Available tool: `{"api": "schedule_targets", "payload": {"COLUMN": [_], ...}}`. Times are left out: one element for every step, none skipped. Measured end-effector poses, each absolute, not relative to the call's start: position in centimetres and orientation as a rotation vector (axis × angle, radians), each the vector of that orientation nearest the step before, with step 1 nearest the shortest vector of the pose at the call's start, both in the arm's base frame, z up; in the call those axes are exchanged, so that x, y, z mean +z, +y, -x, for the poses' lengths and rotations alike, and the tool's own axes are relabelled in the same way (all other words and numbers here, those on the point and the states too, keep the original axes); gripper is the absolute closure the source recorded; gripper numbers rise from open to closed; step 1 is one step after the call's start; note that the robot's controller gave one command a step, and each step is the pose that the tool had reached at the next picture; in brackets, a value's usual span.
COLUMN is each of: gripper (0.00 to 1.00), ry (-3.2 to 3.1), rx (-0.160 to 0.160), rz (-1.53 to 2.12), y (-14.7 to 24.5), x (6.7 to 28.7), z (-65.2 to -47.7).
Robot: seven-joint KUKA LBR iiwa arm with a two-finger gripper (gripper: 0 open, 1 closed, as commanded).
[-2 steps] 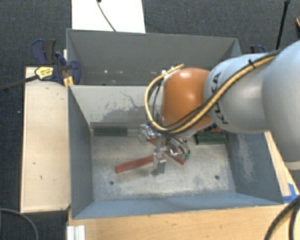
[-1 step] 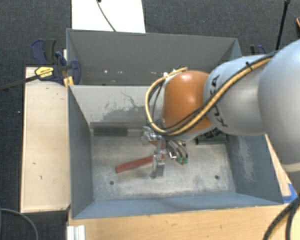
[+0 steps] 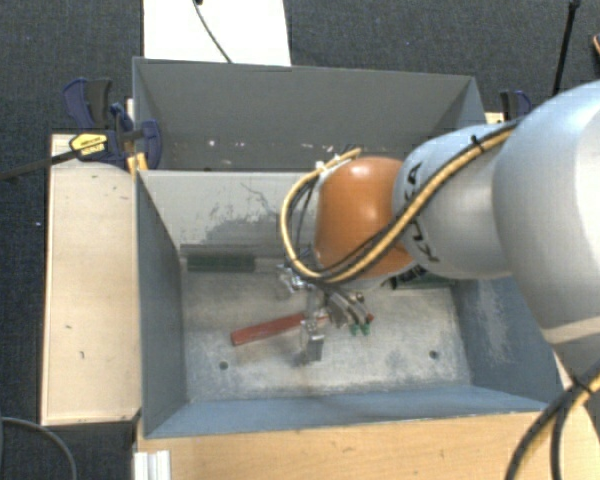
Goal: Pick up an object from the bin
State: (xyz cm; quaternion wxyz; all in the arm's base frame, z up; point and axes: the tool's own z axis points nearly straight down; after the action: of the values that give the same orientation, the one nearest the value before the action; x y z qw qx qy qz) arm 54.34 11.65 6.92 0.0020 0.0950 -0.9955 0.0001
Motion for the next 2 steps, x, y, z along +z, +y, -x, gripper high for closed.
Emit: {"api": "schedule_targets", "payload": {"gripper": [0.00, 1.00], "ry": [-3.125, -3.125], "rx": [0.000, -0.001], "rz": [-0.291, -0.287], "y": [11.63, 11.63], "x": [6.96, 6.98], "z": [-54.36, -54.36]}}
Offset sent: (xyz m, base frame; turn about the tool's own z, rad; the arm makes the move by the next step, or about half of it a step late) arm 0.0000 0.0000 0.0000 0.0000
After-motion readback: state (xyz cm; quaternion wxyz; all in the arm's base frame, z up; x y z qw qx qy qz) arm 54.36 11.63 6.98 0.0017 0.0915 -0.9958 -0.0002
